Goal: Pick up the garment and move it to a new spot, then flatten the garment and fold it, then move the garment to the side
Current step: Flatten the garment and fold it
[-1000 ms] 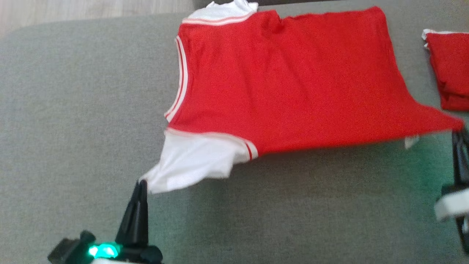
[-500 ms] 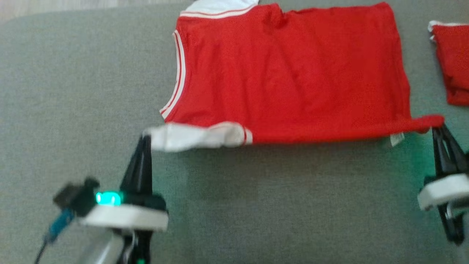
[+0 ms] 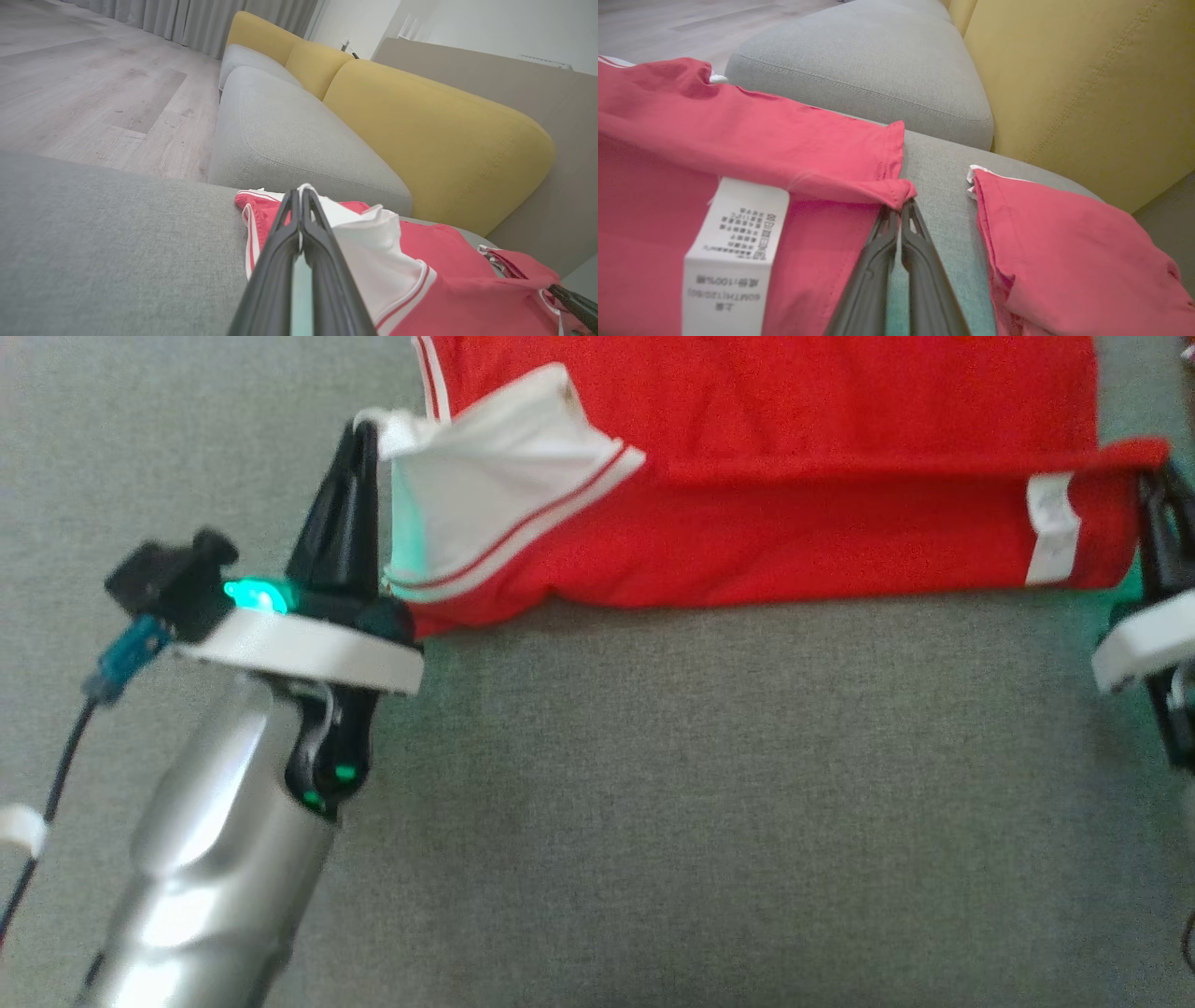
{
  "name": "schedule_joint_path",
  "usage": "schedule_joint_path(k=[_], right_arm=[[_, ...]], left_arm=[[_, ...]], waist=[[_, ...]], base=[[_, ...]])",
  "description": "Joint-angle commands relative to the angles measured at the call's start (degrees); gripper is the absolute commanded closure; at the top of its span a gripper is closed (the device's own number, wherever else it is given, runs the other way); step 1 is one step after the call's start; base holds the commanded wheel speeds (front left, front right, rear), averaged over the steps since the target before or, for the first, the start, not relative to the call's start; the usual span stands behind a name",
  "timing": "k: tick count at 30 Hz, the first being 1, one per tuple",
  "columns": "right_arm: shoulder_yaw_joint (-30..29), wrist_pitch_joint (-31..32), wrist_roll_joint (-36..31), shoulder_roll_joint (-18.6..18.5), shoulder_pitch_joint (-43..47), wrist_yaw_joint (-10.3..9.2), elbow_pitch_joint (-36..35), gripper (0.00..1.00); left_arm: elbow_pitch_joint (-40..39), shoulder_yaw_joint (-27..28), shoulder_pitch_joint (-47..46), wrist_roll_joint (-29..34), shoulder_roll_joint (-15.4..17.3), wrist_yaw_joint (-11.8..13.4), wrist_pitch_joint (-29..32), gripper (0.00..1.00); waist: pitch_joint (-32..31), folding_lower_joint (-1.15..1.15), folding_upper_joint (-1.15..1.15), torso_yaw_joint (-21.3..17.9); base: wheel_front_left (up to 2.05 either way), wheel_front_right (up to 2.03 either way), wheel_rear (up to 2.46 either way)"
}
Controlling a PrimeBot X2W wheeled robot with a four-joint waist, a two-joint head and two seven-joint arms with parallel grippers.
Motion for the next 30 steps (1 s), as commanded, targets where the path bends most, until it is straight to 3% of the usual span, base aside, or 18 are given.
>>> schedule_joint_path(k=[1,3,4,5,6,11,18,24,30], right_arm=[[1.53,-0.14,0.75,-1.70,-1.28,0.37,-0.34,1.00],[2.74,-0.41,1.29,-2.24,-3.68,0.37,1.55,1.00],[3.05,-0.80,1.55,-2.35,-4.72,0.37,2.41,0.87],[3.22,-1.63,1.73,-2.36,-5.67,0.37,3.15,0.16],[3.61,-2.81,1.98,-2.22,-6.48,0.37,3.61,0.00],[5.08,-5.87,3.03,-1.56,-7.83,0.37,5.15,0.00],[3.95,-7.38,4.12,0.95,-5.23,0.37,4.98,0.00],[2.69,-7.43,3.03,3.52,-1.20,0.37,2.18,0.00],[2.06,-7.43,2.41,4.76,0.69,0.37,1.93,0.00]], left_arm=[[-0.56,1.33,-2.72,0.56,1.32,-0.47,-0.04,1.00],[1.43,0.96,-4.84,0.82,1.06,-0.78,-0.30,1.00],[2.46,0.68,-5.69,0.85,0.82,-0.92,-0.37,0.82],[3.41,0.42,-6.38,0.91,0.59,-1.06,-0.57,0.07],[4.25,0.26,-6.94,1.09,0.41,-1.14,-0.96,0.00],[6.37,-0.44,-6.85,3.71,0.18,-0.47,-3.27,0.00],[6.38,-3.04,2.41,10.74,0.02,4.99,-5.08,0.00],[8.70,-1.63,8.67,11.74,-0.87,12.32,-4.97,0.00],[11.82,-2.25,9.78,10.05,-1.17,12.25,-1.07,0.00]], waist=[[1.62,-0.02,0.00,-0.22],[2.50,-0.02,0.00,-0.21],[2.82,-0.02,0.00,-0.17],[2.98,-0.02,0.00,-0.15],[3.09,-0.02,0.00,-0.17],[2.72,-0.02,0.00,-0.41],[-0.03,-0.02,0.00,-1.36],[-1.63,-0.02,0.00,-2.43],[-2.34,-0.02,0.00,-3.04]], base=[[0.00,0.00,0.00],[0.00,0.00,0.00],[0.00,0.00,0.00],[0.00,0.00,0.00],[0.00,0.00,0.00],[0.00,0.00,0.00],[0.00,0.00,0.00],[0.00,0.00,0.00],[0.00,0.00,0.00]])
